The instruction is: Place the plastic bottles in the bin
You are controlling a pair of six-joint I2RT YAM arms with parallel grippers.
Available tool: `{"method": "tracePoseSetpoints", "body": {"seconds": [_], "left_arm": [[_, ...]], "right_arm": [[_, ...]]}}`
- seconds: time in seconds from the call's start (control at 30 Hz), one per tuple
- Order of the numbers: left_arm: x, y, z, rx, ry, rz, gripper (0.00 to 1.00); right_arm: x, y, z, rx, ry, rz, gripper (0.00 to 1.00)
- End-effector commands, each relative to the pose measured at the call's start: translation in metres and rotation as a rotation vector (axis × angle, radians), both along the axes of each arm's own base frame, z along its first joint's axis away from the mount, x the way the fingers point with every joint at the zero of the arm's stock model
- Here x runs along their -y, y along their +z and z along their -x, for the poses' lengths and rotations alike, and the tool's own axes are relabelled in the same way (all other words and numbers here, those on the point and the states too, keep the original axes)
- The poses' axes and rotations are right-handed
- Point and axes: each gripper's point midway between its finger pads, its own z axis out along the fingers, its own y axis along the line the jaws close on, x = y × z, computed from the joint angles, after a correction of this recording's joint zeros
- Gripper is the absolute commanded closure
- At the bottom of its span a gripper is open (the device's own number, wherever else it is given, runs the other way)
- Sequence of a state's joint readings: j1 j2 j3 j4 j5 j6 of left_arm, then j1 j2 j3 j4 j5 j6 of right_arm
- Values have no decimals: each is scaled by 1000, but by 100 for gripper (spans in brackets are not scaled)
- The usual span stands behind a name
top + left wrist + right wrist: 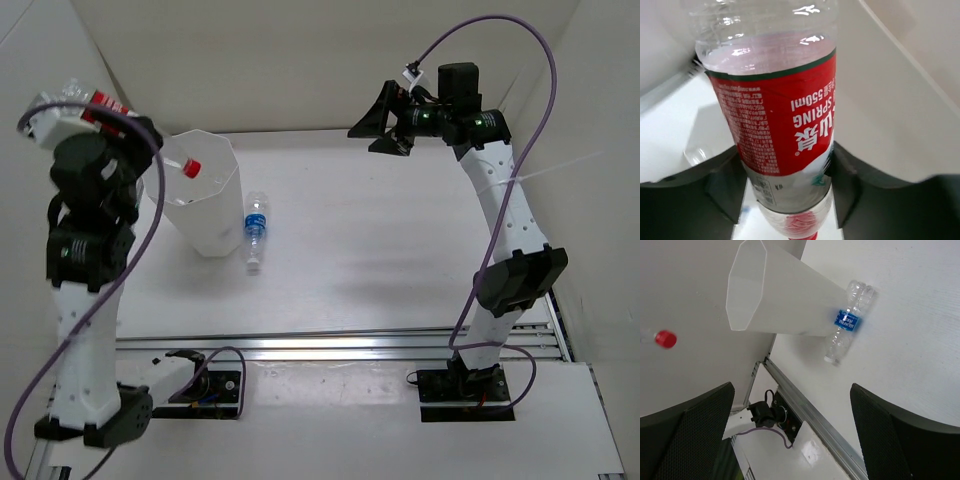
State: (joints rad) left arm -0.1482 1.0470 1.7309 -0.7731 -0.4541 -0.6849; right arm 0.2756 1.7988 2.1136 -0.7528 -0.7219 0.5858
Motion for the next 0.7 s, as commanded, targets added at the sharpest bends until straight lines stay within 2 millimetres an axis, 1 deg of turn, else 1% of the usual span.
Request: {"method": "tracePoseSetpoints", "body": {"seconds": [0.0,0.03,0.07,0.1,0.13,0.17,0.2,0.27,0.3,0.33,0.37,0.4,0.43,0.47,0.5,0.53,0.57,0.6,0.63,0.67], "left_arm": [[-2,-65,-82,-276,38,-233,27],[-5,-71,-89,-304,61,-242,5],[-9,-78,-93,-333,92,-239,0],[-14,-86,-98,-366,127,-237,0],[-25,-79,-90,-367,189,-247,0],[-30,-75,-87,-364,219,-251,0],[-35,-64,-76,-337,246,-246,0],[-46,-43,-56,-283,301,-254,0],[-51,-24,-36,-226,318,-244,0],[-53,-15,-25,-197,321,-234,0],[-53,-17,-16,-190,311,-231,0],[-54,-8,8,-142,297,-215,0],[-52,-14,17,-145,274,-207,0],[-43,-43,17,-199,210,-208,0],[-40,-56,24,-215,184,-196,0],[-38,-70,46,-227,167,-146,0],[-33,-86,53,-259,139,-115,0],[-30,-111,57,-315,121,-98,0],[-26,-118,68,-315,89,-92,0],[-20,-130,73,-346,51,-80,0]], "right_arm": [[-9,13,-5,44,31,-35,0],[-9,17,-5,53,31,-37,0],[-12,17,-2,53,40,-37,0],[-12,17,-2,53,40,-37,0],[-11,21,1,72,43,-37,0],[-11,21,1,72,43,-37,0],[-8,20,1,89,25,-20,0],[-6,10,2,58,15,-6,0],[-6,6,2,54,18,2,0],[-6,2,2,45,18,4,0],[-6,-1,2,26,14,2,0],[-8,-3,2,14,21,-8,0],[-10,-11,-3,-19,17,-7,0],[-14,-27,-11,-91,13,-15,0],[-18,-35,-12,-133,32,-27,0],[-25,-43,-15,-159,49,-36,0],[-29,-50,-20,-179,62,-50,0],[-40,-72,-27,-244,80,-58,0],[-51,-80,-27,-251,107,-59,1],[-62,-99,-37,-262,117,-59,1]]}}
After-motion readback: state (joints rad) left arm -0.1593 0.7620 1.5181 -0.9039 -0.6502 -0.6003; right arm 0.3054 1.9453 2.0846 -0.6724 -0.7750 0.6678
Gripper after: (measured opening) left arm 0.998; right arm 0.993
